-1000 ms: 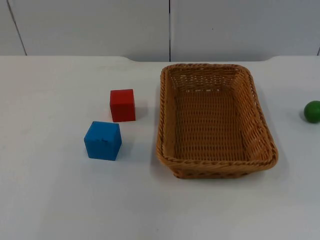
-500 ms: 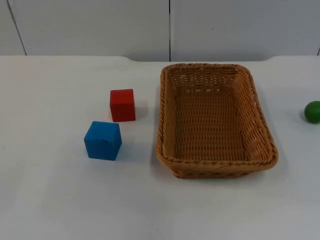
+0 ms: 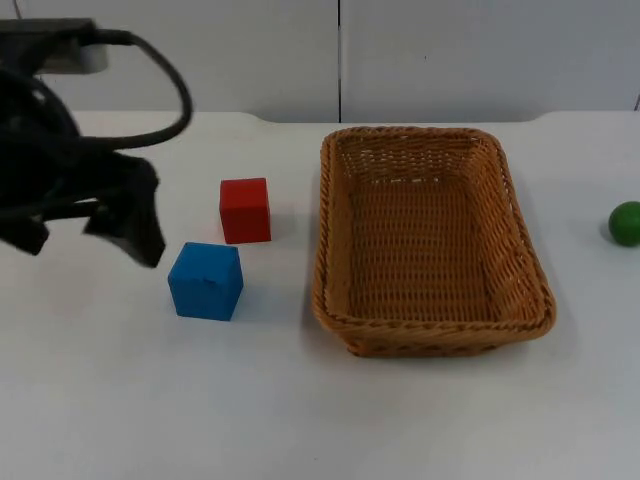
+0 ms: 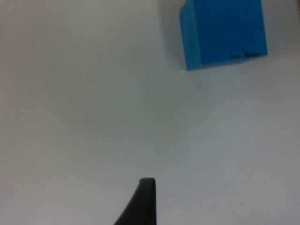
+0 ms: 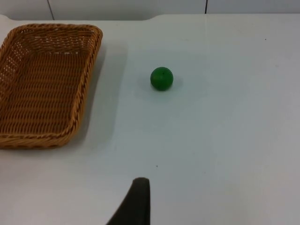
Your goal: Place all geometric objects except the red cube into the basket.
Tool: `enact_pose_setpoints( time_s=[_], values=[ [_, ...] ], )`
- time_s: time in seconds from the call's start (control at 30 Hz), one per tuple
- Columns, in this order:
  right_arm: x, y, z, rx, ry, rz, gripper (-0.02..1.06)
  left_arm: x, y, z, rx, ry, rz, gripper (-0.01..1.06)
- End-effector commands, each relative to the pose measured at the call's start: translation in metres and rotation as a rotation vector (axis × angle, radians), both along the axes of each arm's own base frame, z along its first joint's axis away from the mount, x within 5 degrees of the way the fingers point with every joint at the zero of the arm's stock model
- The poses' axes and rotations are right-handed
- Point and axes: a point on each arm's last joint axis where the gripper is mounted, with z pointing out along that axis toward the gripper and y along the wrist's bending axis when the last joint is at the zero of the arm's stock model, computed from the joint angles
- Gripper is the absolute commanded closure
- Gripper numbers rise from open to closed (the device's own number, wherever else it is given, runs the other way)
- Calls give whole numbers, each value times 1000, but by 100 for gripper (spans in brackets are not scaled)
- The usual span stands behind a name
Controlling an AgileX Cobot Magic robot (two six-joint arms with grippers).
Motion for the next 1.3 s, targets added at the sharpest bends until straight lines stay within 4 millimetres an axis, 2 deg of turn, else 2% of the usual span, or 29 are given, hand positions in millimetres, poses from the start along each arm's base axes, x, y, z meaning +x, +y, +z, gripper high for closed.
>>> enact_pose_setpoints(
  time_s=[0.0, 0.13, 0.17, 0.3, 0.6, 0.77, 1.0, 1.07, 1.13, 1.17, 1.27],
  values=[
    [0, 0, -1, -3, -4, -8, 17, 16, -9, -5, 32, -12, -3, 16],
    [0, 0, -1, -3, -4, -8, 17, 44, -24, -23, 39, 11, -16, 16],
    [0, 0, -1, -3, -4, -8, 17, 44, -24, -23, 39, 11, -16, 16],
    [0, 0, -1, -3, -4, -8, 17, 65, -31, -44, 43, 39, -15, 16],
    [0, 0, -1, -3, -4, -8, 17, 82, -52, -75, 60, 33, -62, 16],
    [0, 0, -1, -3, -4, -8, 17, 89, -53, -96, 75, 23, -40, 16],
    [0, 0, -1, -3, -4, -8, 17, 92, -50, -105, 105, 15, -26, 17],
    [0, 0, -1, -3, -4, -8, 17, 92, -50, -105, 105, 17, -26, 29],
    [0, 0, -1, -3, -4, -8, 17, 91, -51, -105, 99, 27, -18, 48],
    [0, 0, -1, -3, -4, -8, 17, 91, -51, -105, 99, 27, -18, 48],
    [0, 0, -1, -3, -4, -8, 17, 89, -50, -104, 105, 49, -18, 89]
  ],
)
